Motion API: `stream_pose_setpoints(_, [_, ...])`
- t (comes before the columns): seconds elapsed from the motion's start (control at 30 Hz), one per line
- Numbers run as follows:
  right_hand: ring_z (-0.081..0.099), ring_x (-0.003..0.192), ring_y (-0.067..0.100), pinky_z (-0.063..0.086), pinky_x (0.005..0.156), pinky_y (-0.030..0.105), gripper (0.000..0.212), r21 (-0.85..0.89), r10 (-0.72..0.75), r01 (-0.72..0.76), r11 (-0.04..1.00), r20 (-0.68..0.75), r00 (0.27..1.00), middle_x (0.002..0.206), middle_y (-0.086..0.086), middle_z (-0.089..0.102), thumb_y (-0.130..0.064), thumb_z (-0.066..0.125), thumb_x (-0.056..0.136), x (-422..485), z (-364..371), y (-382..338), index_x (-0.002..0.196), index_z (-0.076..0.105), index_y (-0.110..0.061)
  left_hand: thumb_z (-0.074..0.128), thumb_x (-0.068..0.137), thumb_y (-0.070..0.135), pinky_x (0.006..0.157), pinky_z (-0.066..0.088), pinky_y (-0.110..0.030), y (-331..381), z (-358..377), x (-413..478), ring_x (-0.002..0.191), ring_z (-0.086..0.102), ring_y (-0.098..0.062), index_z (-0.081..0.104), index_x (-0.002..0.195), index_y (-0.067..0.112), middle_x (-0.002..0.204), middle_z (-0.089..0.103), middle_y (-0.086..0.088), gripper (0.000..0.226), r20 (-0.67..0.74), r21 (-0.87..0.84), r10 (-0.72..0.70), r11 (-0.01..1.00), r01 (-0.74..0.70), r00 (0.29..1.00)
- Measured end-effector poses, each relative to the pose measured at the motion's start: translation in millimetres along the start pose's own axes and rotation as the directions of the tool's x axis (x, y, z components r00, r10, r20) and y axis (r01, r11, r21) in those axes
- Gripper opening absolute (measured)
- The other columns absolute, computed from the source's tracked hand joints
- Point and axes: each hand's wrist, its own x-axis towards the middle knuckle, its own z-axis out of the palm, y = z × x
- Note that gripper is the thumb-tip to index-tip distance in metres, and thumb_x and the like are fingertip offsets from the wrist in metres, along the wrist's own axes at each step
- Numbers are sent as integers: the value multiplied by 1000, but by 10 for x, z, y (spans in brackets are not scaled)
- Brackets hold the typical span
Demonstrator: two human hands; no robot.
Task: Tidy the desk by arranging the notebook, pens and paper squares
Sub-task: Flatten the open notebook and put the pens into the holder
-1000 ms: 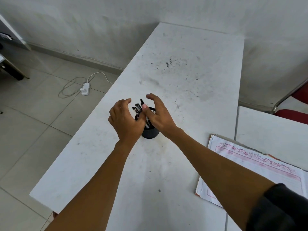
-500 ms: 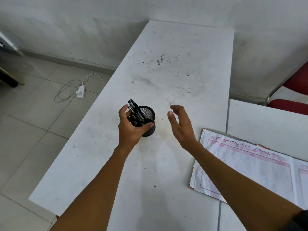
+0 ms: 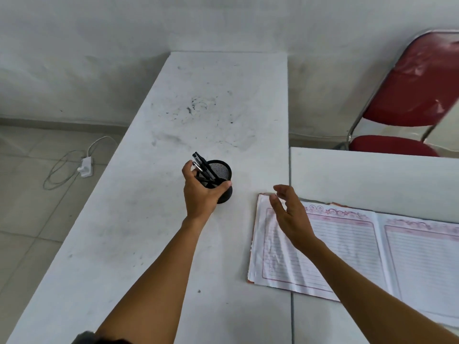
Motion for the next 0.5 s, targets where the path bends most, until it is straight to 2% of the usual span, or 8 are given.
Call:
stream_pose_setpoints(0.23, [46, 117, 11, 36, 91, 29, 34, -50, 70, -72, 996, -44, 997, 128, -2, 52, -37, 44, 95, -143, -391, 255, 126, 44, -21, 88, 60, 27, 86, 41, -23, 94, 271, 10, 103, 53, -16, 24, 138, 17, 128, 53, -12, 101, 21, -1, 24, 1000, -24, 999])
stream_pose_setpoints(0.37, [45, 119, 10, 35, 92, 28, 38, -65, 80, -83, 994, -41, 996, 132, -2, 51, -38, 44, 95, -207, -484, 330, 129, 44, -20, 88, 60, 28, 96, 43, -30, 73, 312, 30, 115, 52, -21, 7, 147, 22, 133, 49, -12, 119, 35, -15, 3, 1000, -3, 999])
stream_pose_setpoints(0.43, [45, 120, 10, 35, 93, 27, 40, -62, 87, -89, 994, -41, 995, 135, -1, 50, -38, 44, 95, -237, -513, 351, 130, 43, -20, 89, 58, 31, 104, 40, -36, 59, 295, 32, 126, 46, -22, -4, 148, 28, 143, 41, -12, 130, 42, -25, -5, 1000, 6, 999])
stream_pose_setpoints(0.5, [46, 121, 11, 35, 91, 26, 38, -60, 85, -88, 994, -41, 996, 135, -1, 50, -39, 44, 95, -273, -541, 373, 129, 42, -21, 90, 54, 36, 113, 31, -37, 48, 279, 18, 141, 29, -21, -11, 147, 32, 156, 23, -10, 138, 38, -27, 5, 1000, -4, 999])
